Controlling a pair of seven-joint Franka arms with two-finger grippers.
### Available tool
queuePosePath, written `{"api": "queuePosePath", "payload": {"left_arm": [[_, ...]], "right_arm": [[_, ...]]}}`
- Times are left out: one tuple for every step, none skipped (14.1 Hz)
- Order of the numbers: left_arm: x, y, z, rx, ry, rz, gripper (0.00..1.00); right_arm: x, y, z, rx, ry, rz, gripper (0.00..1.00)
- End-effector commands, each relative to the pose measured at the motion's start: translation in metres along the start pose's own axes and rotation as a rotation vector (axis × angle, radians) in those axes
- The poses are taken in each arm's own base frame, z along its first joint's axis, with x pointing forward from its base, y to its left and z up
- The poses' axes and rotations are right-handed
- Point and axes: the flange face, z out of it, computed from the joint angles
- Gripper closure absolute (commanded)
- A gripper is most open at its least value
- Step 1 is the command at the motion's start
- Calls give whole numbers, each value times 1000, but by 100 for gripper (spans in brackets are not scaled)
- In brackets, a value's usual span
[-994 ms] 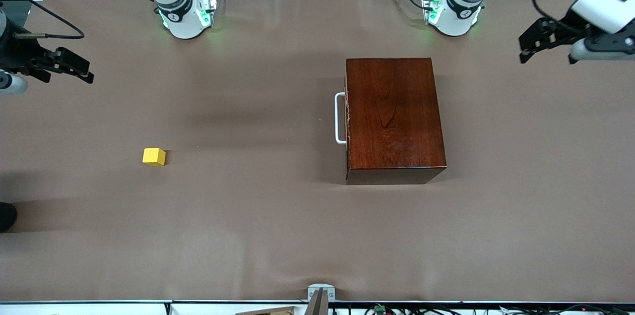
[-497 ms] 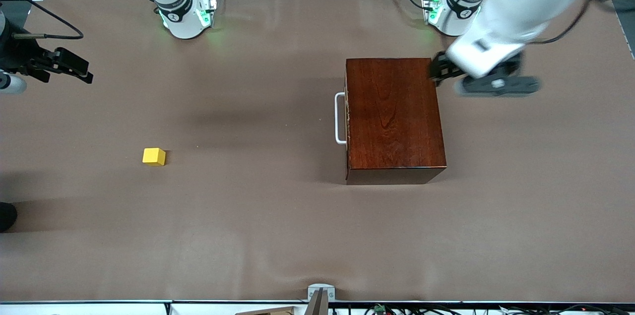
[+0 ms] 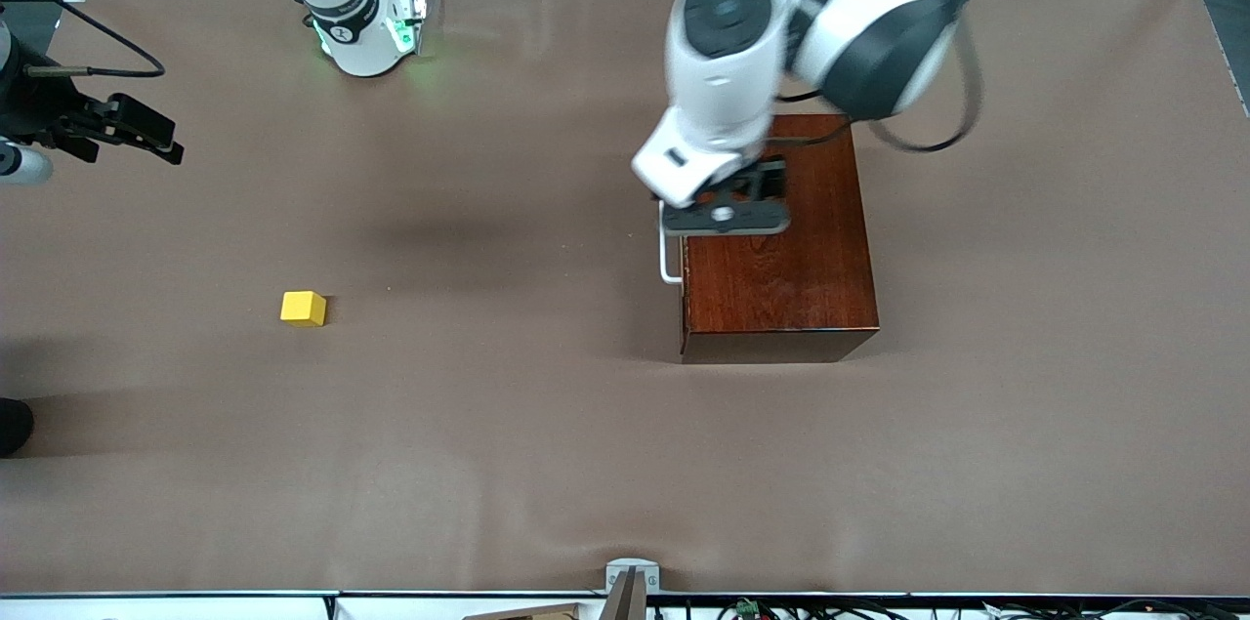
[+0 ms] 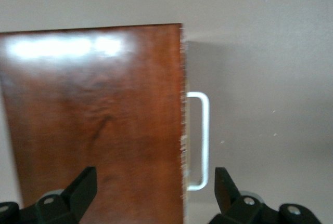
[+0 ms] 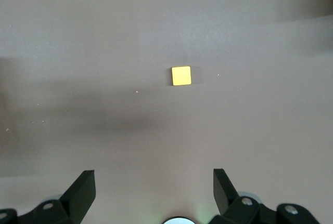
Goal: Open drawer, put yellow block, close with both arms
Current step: 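Move the left gripper to the white drawer handle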
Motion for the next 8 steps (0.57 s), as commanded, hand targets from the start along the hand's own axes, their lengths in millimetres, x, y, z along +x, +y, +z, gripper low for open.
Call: {"api": "queuePosePath", "payload": {"left_arm": [[-6, 62, 21, 62, 92, -28, 0], [-12, 77, 27, 72, 129, -29, 0], [-17, 89, 31, 64, 154, -27, 0], [-18, 96, 45, 69, 151, -34, 0], [-21, 105, 61, 79, 150, -49, 0], [-31, 117, 66, 80, 163, -67, 0], [-32, 118, 72, 95, 171, -90, 0], [-41, 125, 84, 122, 165, -94, 0]], "right_arm": [[-7, 3, -4, 7, 5, -1, 0], [-6, 3, -3, 7, 4, -1, 0], [-7, 3, -4, 7, 5, -3, 0], [-7, 3, -4, 7, 5, -1, 0], [-7, 3, -4, 7, 5, -1, 0], [-7, 2, -4, 7, 7, -3, 0], [-7, 1, -3, 7, 3, 0, 0], [-7, 2, -4, 7, 7, 2, 0]]}}
